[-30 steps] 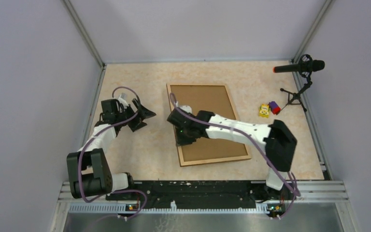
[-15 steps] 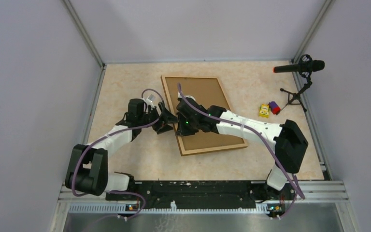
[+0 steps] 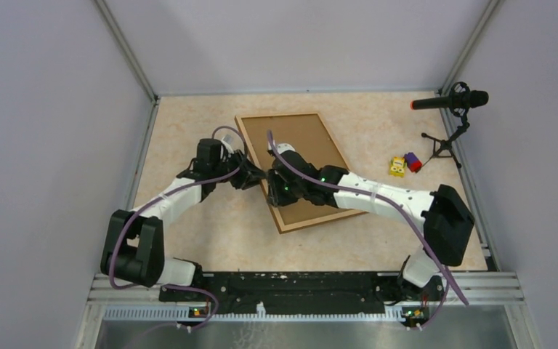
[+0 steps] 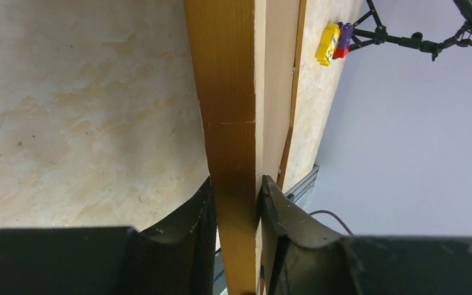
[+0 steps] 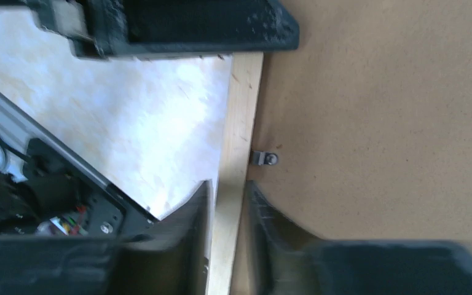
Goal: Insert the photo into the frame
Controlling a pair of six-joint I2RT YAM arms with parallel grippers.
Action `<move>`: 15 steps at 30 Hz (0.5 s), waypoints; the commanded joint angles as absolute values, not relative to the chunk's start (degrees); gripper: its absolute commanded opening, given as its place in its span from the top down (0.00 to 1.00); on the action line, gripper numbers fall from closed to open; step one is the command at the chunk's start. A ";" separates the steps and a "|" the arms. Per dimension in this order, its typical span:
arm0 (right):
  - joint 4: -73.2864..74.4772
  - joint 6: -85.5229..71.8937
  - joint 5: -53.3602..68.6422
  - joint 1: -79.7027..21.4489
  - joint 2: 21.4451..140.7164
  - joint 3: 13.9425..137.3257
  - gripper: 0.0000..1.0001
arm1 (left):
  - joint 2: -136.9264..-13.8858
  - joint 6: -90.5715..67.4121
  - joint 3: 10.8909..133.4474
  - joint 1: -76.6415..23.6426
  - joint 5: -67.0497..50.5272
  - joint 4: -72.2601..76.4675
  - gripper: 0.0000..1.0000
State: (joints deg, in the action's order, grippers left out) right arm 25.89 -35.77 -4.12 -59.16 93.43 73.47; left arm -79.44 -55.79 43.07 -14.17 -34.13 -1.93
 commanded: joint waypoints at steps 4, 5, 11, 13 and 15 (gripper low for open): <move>18.17 -21.28 -10.74 -59.59 82.54 71.98 0.15 | -78.47 -49.22 50.00 -13.20 -30.02 -9.83 1.00; 17.43 -18.15 -10.26 -59.59 80.70 70.91 0.08 | -78.12 -48.90 50.65 -12.75 -29.49 -11.23 1.00; -8.13 22.26 -12.73 -70.00 62.42 44.15 0.01 | -75.36 -48.14 55.63 -8.41 -25.31 -24.39 1.00; -18.27 36.51 -12.95 -74.51 54.81 32.40 0.01 | -74.03 -48.15 56.66 -6.82 -24.40 -27.30 1.00; -19.86 40.71 -11.70 -75.08 51.64 29.40 0.01 | -72.65 -48.80 57.22 -5.72 -23.89 -29.46 1.00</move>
State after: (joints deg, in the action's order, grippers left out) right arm -4.38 14.52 -10.90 -71.83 57.54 38.28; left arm -77.43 -48.62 53.34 -8.45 -28.51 -21.96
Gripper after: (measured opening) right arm 0.987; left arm 0.329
